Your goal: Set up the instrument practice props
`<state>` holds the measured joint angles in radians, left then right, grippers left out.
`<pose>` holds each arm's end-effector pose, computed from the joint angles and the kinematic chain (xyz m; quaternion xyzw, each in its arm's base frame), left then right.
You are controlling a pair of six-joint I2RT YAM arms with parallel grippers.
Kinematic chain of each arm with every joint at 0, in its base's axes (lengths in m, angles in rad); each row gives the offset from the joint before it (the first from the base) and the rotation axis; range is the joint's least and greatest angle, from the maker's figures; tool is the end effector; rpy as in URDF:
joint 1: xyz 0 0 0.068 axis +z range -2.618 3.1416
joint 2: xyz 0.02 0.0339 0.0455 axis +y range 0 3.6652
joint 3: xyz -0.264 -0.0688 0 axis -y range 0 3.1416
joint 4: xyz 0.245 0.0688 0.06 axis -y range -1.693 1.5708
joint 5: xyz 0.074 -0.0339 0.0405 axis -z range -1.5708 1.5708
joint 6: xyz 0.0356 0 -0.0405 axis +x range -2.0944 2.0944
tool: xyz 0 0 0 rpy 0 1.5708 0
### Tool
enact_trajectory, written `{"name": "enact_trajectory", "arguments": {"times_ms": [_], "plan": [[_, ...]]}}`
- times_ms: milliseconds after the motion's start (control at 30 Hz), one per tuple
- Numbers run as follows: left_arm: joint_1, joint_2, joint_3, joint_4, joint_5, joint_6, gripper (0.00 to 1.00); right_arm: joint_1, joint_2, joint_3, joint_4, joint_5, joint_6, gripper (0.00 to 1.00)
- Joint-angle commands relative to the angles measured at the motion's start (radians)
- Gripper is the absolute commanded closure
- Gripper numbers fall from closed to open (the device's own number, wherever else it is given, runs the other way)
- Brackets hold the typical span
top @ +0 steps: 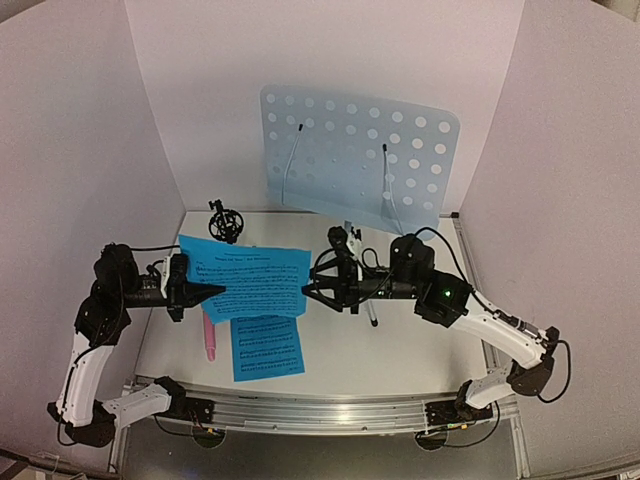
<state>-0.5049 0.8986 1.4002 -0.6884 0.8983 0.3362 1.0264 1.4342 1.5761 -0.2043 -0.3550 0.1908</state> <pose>0.1056 -0.0902 0.4726 0.5361 0.5201 -0.3816 0.5446 0.1579 0.2847 0.4624 -0.4016 0.6066 0.4909 0.4794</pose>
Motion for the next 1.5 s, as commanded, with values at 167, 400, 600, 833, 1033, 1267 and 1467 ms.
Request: {"name": "enact_trajectory", "arguments": {"times_ms": [167, 400, 600, 833, 1033, 1267, 1467], "plan": [[0.002, 0.021, 0.017, 0.059, 0.065, -0.068, 1.00, -0.001, 0.039, 0.072, 0.013, -0.062, -0.030, 0.64], [0.002, 0.039, 0.016, 0.106, 0.076, -0.160, 1.00, -0.002, 0.053, 0.103, 0.032, -0.095, -0.005, 0.98], [0.002, 0.037, 0.023, 0.163, 0.019, -0.244, 0.97, -0.001, -0.003, 0.058, 0.080, 0.018, 0.027, 1.00], [0.003, 0.042, 0.040, 0.247, -0.055, -0.310, 0.89, -0.002, -0.047, 0.064, 0.124, 0.132, 0.081, 1.00], [0.003, 0.066, 0.049, 0.293, -0.089, -0.287, 0.89, -0.003, -0.041, 0.088, 0.122, 0.123, 0.102, 1.00], [0.003, 0.083, 0.056, 0.339, -0.069, -0.294, 1.00, -0.006, -0.039, 0.087, 0.122, 0.131, 0.116, 1.00], [0.003, 0.098, 0.057, 0.391, -0.087, -0.301, 1.00, -0.009, -0.044, 0.138, 0.103, 0.258, 0.162, 1.00]]}}
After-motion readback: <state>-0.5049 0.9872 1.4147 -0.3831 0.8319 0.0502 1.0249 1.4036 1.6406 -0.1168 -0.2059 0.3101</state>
